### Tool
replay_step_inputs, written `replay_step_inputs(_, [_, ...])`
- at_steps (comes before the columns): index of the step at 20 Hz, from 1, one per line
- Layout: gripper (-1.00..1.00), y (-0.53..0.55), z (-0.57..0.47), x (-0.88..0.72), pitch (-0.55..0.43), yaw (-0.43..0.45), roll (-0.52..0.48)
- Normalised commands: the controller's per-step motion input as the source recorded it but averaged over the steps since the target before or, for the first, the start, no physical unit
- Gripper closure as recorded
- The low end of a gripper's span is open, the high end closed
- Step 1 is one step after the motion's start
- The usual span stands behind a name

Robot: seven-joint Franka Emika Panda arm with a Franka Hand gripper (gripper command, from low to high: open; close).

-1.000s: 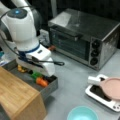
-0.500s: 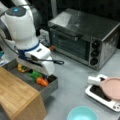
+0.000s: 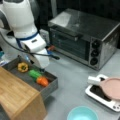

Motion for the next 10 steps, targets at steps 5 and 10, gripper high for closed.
replay_step_inputs(5, [-1.00,0.53,0.01,-0.10,-0.005,-0.575,0.206])
replay_step_inputs(10, [-1.00,0.49,0.10,0.06,0.050,-0.586,0.107])
